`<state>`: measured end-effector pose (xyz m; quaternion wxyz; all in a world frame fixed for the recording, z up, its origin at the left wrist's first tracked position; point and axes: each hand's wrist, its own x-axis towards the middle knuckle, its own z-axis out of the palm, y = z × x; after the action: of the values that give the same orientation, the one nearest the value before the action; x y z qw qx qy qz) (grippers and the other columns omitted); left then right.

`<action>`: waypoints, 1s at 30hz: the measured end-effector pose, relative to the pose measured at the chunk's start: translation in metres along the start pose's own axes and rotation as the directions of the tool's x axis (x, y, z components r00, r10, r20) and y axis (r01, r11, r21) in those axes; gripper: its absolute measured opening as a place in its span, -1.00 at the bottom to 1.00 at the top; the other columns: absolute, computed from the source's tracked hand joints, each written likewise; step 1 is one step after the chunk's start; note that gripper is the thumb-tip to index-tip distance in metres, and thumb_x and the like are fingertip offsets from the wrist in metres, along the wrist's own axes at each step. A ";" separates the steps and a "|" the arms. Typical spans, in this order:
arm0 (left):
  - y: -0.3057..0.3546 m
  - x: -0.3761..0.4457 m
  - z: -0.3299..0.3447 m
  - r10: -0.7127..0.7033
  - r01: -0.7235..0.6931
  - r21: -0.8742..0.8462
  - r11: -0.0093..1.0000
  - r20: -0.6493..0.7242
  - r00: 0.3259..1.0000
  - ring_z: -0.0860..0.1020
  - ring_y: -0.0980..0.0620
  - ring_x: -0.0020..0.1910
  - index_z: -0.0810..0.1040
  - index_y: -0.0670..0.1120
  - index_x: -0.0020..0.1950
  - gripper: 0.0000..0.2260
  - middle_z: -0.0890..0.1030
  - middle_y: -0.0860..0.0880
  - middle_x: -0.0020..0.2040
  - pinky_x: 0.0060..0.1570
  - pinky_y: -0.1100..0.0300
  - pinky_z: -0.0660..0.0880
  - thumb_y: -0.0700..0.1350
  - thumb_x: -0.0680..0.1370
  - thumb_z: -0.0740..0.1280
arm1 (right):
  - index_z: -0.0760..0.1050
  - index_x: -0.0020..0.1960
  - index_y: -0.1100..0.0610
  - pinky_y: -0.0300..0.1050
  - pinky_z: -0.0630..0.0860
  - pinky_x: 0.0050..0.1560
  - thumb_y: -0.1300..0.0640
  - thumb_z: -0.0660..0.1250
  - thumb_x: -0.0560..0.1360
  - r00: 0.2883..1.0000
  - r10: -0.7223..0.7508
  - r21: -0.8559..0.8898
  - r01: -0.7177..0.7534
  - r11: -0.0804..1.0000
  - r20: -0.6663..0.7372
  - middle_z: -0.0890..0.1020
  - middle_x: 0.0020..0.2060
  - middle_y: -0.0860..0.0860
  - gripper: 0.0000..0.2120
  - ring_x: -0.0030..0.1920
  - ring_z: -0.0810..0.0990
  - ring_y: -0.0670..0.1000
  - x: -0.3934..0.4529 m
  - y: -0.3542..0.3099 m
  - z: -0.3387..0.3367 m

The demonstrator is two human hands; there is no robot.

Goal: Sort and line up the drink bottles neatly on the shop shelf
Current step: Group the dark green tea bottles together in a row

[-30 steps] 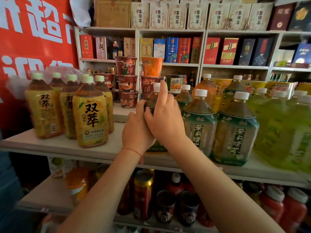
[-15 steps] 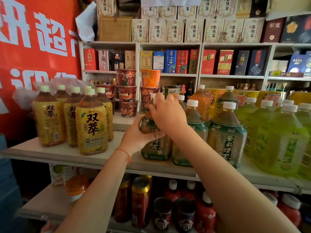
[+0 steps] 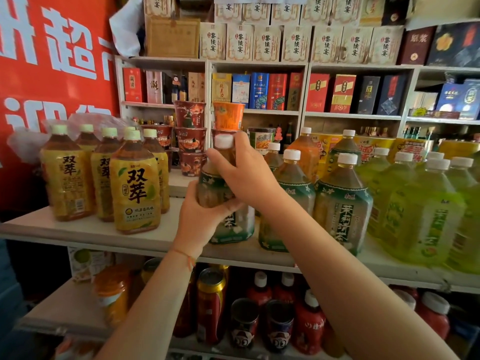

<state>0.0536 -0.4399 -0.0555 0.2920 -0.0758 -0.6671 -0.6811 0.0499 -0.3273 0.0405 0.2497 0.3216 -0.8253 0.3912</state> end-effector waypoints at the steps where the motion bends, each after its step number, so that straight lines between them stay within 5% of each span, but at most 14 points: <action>1: 0.010 -0.004 0.001 0.017 -0.018 -0.051 0.999 -0.018 1.000 0.65 0.18 0.08 0.52 0.07 0.21 -0.37 0.69 0.08 0.11 0.09 0.19 0.59 0.12 0.18 0.58 | 0.32 0.19 0.07 -0.12 0.62 -0.13 -0.21 0.30 0.57 1.000 -0.011 0.036 0.011 0.999 0.009 0.59 -0.03 -0.03 -0.59 -0.08 0.60 -0.06 -0.003 -0.005 -0.004; 5: 0.054 -0.023 0.011 0.096 -0.080 -0.142 0.987 0.104 0.990 0.68 0.07 0.09 0.57 -0.03 0.24 -0.48 0.72 0.05 0.07 0.00 0.20 0.61 0.12 0.33 0.48 | 0.38 0.26 -0.01 -0.13 0.64 0.00 -0.28 0.41 0.44 0.998 0.053 0.195 -0.048 0.980 -0.020 0.59 0.00 -0.15 -0.46 0.00 0.61 -0.14 -0.025 -0.015 -0.036; 11: 0.061 -0.056 0.076 0.069 -0.037 -0.158 0.987 0.199 0.978 0.67 -0.06 0.12 0.56 -0.08 0.26 -0.44 0.70 -0.06 0.12 0.18 -0.12 0.59 0.14 0.37 0.58 | 0.53 0.09 -0.08 -0.28 0.55 -0.18 -0.31 0.41 0.41 0.971 0.213 0.159 -0.195 0.968 -0.106 0.64 -0.12 -0.18 -0.61 -0.12 0.61 -0.21 -0.063 0.005 -0.100; 15: 0.055 -0.074 0.125 0.114 -0.124 0.043 0.991 0.191 0.975 0.65 0.12 0.10 0.50 -0.01 0.24 -0.30 0.68 0.08 0.10 0.16 0.01 0.60 0.32 0.23 0.55 | 0.58 -0.12 0.17 -0.14 0.51 -0.32 -0.29 0.34 0.48 0.917 0.262 0.064 -0.255 0.965 -0.301 0.65 -0.27 0.06 -0.52 -0.33 0.57 -0.09 -0.074 0.032 -0.133; 18: 0.055 -0.077 0.145 0.184 -0.217 0.107 0.970 0.256 0.949 0.63 0.19 0.08 0.54 0.02 0.20 -0.47 0.67 0.13 0.04 0.17 0.08 0.58 0.36 0.42 0.39 | 0.55 -0.18 0.27 -0.04 0.49 -0.30 -0.29 0.31 0.51 0.889 0.252 0.031 -0.260 0.965 -0.383 0.60 -0.35 0.08 -0.43 -0.37 0.51 0.02 -0.079 0.044 -0.154; 20: 0.050 -0.070 0.140 0.407 -0.428 0.271 0.862 0.135 0.904 0.55 0.16 0.08 0.59 0.01 0.10 -0.52 0.60 0.12 0.01 0.16 0.16 0.49 0.36 0.58 0.14 | 0.51 -0.25 0.23 -0.03 0.49 -0.30 -0.29 0.32 0.51 0.879 0.255 0.048 -0.258 0.965 -0.403 0.56 -0.39 0.05 -0.44 -0.38 0.51 0.03 -0.079 0.054 -0.163; 22: 0.032 -0.057 0.126 0.536 -0.440 0.529 0.726 -0.035 0.844 0.44 0.02 0.23 0.56 -0.05 0.25 -0.46 0.51 -0.03 0.20 0.27 0.01 0.43 0.35 0.59 0.13 | 0.47 -0.29 0.15 -0.06 0.42 -0.32 -0.30 0.31 0.51 0.871 0.270 0.069 -0.265 0.962 -0.410 0.50 -0.41 0.02 -0.49 -0.40 0.44 -0.01 -0.077 0.064 -0.168; 24: 0.017 -0.053 0.118 0.353 -0.210 0.681 0.702 -0.077 0.932 0.30 -0.13 0.44 0.24 0.04 0.54 -0.20 0.31 -0.16 0.47 0.39 -0.19 0.37 0.40 0.43 0.34 | 0.46 -0.28 0.13 -0.09 0.38 -0.33 -0.31 0.30 0.52 0.870 0.280 0.081 -0.271 0.959 -0.405 0.47 -0.41 0.01 -0.50 -0.40 0.41 -0.05 -0.075 0.072 -0.167; 26: 0.006 -0.056 0.119 0.112 -0.056 0.741 0.669 -0.026 0.993 0.29 -0.22 0.49 -0.18 0.18 0.62 0.15 0.11 -0.18 0.58 0.32 -0.23 0.43 0.41 0.28 0.49 | 0.47 -0.28 0.14 -0.11 0.39 -0.33 -0.29 0.31 0.52 0.871 0.298 0.111 -0.277 0.954 -0.390 0.49 -0.42 0.01 -0.50 -0.40 0.43 -0.05 -0.073 0.077 -0.164; 30: 0.000 -0.056 0.124 0.026 -0.039 0.761 0.647 0.029 0.999 0.56 -0.17 0.25 -0.41 0.19 0.58 0.29 0.28 -0.15 0.53 0.01 -0.06 0.55 0.29 0.28 0.58 | 0.43 -0.29 0.13 -0.12 0.36 -0.33 -0.27 0.29 0.54 0.890 0.288 0.075 -0.280 0.957 -0.352 0.46 -0.41 0.00 -0.52 -0.39 0.41 -0.05 -0.067 0.081 -0.156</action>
<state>0.0643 -0.3049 -0.0707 0.3039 0.0365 -0.8921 -0.3323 0.0614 -0.1396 0.0457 0.3330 0.1232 -0.7993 0.4848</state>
